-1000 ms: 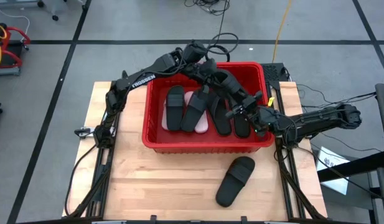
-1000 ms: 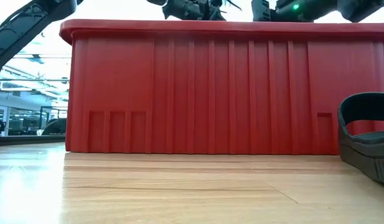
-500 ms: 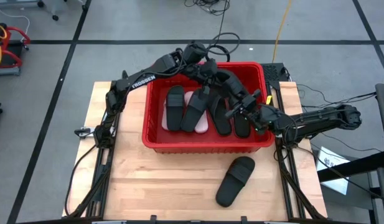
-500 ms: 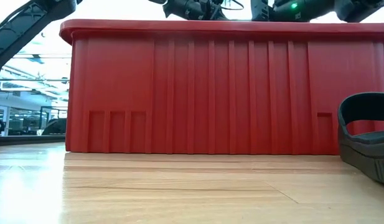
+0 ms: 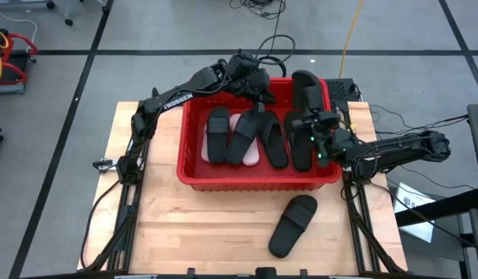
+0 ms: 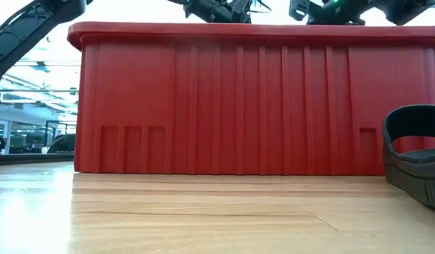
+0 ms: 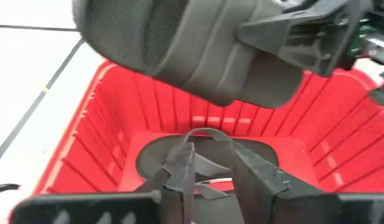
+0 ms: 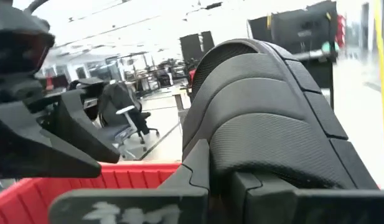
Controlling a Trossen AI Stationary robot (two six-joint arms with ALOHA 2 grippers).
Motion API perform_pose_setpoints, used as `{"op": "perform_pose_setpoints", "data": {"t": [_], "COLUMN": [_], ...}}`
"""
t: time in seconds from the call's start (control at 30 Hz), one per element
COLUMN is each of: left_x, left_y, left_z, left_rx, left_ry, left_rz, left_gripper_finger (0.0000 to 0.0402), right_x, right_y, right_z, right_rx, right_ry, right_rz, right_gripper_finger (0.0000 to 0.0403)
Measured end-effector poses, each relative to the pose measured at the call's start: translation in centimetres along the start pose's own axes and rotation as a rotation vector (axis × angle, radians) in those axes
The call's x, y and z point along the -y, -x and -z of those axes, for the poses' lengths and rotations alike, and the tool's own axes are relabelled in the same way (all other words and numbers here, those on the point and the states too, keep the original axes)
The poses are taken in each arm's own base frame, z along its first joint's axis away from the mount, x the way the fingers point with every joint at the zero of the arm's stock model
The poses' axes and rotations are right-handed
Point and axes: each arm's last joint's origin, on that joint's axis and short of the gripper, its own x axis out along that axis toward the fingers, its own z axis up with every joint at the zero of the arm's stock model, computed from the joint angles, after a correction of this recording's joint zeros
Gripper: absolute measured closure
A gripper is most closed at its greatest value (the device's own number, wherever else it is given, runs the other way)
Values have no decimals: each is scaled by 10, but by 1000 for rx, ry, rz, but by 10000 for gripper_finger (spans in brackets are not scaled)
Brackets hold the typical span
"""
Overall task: Pick and place slides into bin
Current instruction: Put the black slipper into the red bin
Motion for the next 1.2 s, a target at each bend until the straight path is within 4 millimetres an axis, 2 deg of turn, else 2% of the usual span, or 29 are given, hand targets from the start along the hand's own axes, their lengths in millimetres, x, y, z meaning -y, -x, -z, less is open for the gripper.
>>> {"op": "perform_pose_setpoints", "data": {"t": [0.13,0.27,0.43,0.53,0.67,0.77,0.97,1.2], "left_x": [-2,-1,-2,-2,-2,-3,-2,-5], "left_y": [1,0,3,12,27,39,62,76], "left_z": [1,0,-1,-5,-10,-15,-24,-26], "left_rx": [-5,-1,4,11,31,48,89,94], "left_ry": [-2,-4,-5,-6,-11,-13,-22,-17], "left_rz": [-17,-20,-23,-32,-45,-57,-80,-104], "left_gripper_finger": [289,287,286,286,286,286,286,286], "right_x": [1,-1,-8,-14,-19,-19,-10,7], "right_y": [0,-4,-14,-19,-23,-25,-36,-52], "right_z": [-3,-15,-48,-65,-77,-74,-48,-17], "right_rx": [14,34,59,42,-18,-77,-274,-490], "right_ry": [-136,-158,-32,54,112,62,-85,-176], "right_rz": [10,17,53,63,65,54,-43,79], "right_gripper_finger": [401,401,401,401,401,401,402,402]}}
